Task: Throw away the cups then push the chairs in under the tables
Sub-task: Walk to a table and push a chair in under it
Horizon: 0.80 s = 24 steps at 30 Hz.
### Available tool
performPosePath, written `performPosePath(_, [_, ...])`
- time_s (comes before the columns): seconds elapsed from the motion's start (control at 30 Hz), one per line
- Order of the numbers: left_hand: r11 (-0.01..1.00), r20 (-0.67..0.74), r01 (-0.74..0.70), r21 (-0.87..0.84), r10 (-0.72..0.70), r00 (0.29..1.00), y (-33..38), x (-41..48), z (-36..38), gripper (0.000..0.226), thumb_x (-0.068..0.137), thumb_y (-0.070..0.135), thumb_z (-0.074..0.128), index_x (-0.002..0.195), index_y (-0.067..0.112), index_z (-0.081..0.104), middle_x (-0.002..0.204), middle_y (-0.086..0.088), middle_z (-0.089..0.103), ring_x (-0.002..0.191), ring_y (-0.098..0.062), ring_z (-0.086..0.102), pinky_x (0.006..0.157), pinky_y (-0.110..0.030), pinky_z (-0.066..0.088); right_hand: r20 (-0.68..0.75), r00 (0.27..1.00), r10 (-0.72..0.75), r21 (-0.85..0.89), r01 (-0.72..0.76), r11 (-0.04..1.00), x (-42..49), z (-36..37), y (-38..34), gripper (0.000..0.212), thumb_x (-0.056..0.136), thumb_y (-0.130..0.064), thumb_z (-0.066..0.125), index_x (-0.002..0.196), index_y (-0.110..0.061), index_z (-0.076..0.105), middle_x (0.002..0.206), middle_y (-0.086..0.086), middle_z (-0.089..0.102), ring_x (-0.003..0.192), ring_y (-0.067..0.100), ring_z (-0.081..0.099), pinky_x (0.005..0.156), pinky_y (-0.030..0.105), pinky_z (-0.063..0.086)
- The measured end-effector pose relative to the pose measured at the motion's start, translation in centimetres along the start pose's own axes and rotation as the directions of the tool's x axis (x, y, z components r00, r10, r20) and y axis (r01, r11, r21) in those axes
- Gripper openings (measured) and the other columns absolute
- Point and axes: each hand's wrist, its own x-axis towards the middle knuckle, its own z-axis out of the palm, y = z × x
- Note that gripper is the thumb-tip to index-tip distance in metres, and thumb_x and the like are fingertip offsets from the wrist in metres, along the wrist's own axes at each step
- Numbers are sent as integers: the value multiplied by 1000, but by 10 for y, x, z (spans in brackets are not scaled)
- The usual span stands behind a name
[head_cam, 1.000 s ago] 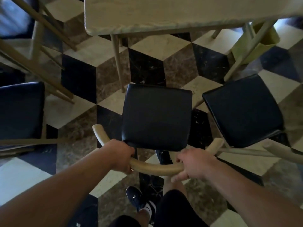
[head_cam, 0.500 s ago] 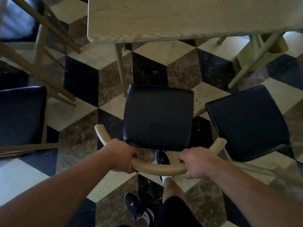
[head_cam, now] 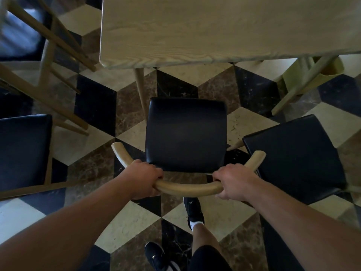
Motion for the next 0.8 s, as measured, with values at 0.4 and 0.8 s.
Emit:
performPosePath(0.4, [984,-95,111,138,-99,991,-28,56,-52,40,80,67,74,107,41,62,94,16,63,89,-13,61,92,-41,47,-88,996,22,-57,-27,998,38,-65,41,40,89,-68,67,106,-33,62,95,-10,60,88,14,55,81,39,44])
performPosePath(0.8, [981,-180,141,135,-115,977,-53,97,-100,36,81,65,70,106,41,60,92,17,61,88,-13,61,92,-42,47,-212,977,12,-79,-30,996,82,-109,82,35,86,-66,72,97,-36,58,86,-13,53,83,14,49,77,39,39])
